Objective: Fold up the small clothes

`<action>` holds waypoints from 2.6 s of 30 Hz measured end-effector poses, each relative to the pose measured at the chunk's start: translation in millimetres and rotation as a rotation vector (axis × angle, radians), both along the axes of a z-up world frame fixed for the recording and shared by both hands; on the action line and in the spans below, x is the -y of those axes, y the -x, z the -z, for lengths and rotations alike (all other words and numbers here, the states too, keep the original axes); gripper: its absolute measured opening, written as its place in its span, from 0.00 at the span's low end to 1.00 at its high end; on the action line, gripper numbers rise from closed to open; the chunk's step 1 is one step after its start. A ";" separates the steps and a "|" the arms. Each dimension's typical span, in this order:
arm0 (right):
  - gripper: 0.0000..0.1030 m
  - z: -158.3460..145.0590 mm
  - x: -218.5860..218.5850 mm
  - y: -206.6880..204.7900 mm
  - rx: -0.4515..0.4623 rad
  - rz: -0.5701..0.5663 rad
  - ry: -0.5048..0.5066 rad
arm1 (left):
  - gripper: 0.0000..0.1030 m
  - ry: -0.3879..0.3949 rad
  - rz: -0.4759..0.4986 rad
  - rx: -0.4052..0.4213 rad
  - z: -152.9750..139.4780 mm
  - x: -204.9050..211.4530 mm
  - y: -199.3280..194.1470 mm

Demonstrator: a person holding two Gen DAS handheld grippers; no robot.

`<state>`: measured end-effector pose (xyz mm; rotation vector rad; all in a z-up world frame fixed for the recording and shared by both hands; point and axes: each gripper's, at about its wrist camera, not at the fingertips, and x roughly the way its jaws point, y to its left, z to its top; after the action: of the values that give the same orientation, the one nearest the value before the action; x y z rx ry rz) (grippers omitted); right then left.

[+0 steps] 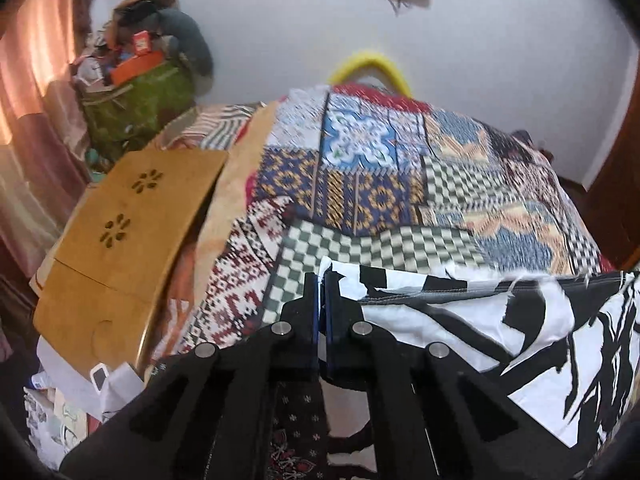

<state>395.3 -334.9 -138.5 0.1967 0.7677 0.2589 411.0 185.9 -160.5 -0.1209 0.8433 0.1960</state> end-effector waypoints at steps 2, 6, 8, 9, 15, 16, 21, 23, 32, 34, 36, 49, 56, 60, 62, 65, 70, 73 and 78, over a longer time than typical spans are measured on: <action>0.02 -0.5 0.2 -2.6 0.003 0.003 -0.005 | 0.02 0.009 -0.006 0.016 -5.0 -0.8 -1.7; 0.02 -3.1 -1.1 -6.8 0.029 0.009 0.000 | 0.02 -0.015 -0.002 0.046 -7.3 4.6 -9.9; 0.02 0.1 -1.7 -12.4 0.025 0.016 0.009 | 0.02 -0.031 -0.006 0.046 -2.8 8.0 -18.9; 0.02 3.8 -2.3 -15.7 0.018 0.019 0.015 | 0.02 -0.037 -0.009 0.048 -0.1 8.4 -22.0; 0.03 37.1 -10.6 -33.4 -0.071 0.024 0.097 | 0.03 -0.042 -0.019 -0.089 48.0 7.8 -53.5; 0.03 40.9 -12.5 -33.9 -0.082 0.016 0.113 | 0.03 -0.043 -0.018 -0.118 55.9 8.2 -56.5; 0.27 39.2 -17.8 -27.7 -0.087 0.022 0.195 | 0.09 -0.068 -0.028 -0.182 73.2 10.0 -53.5; 0.41 30.5 -17.7 -20.6 -0.053 0.034 0.205 | 0.15 -0.060 -0.031 -0.183 67.0 8.3 -49.6; 0.49 -6.6 -67.4 8.1 0.019 -0.160 0.140 | 0.56 -0.024 0.099 -0.090 13.0 51.6 -24.6; 0.51 -4.7 -86.6 10.5 0.003 -0.216 0.116 | 0.66 -0.019 0.146 -0.092 10.4 68.1 -19.6; 0.57 0.7 -106.7 13.0 -0.016 -0.269 0.112 | 0.70 -0.018 0.203 -0.100 10.3 89.1 -14.1; 0.65 59.7 -194.9 21.0 -0.194 -0.496 0.201 | 0.81 -0.019 0.393 -0.254 64.1 168.8 -8.3; 0.70 72.8 -184.7 42.8 -0.201 -0.558 0.284 | 0.87 -0.120 0.440 -0.266 85.7 170.6 17.6; 0.70 73.2 -162.4 54.5 -0.214 -0.516 0.277 | 0.88 -0.138 0.414 -0.264 84.1 158.3 33.6; 0.70 72.5 -151.4 60.9 -0.217 -0.489 0.283 | 0.89 -0.153 0.394 -0.261 84.0 150.0 43.2; 0.70 72.4 -135.2 70.0 -0.221 -0.455 0.297 | 0.92 -0.146 0.355 -0.268 84.8 134.0 56.7; 0.70 70.7 -110.6 83.6 -0.229 -0.396 0.288 | 0.92 -0.157 0.273 -0.273 83.9 107.2 78.1; 0.70 71.3 -98.5 90.3 -0.237 -0.358 0.288 | 0.92 -0.183 0.225 -0.283 86.1 90.8 92.2; 0.71 70.3 -74.2 98.3 -0.257 -0.288 0.262 | 0.92 -0.186 0.163 -0.294 89.7 66.3 114.9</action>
<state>297.0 -260.8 -208.8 -0.1329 1.0777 0.4074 296.1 119.6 -250.3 0.1543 1.1176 0.1394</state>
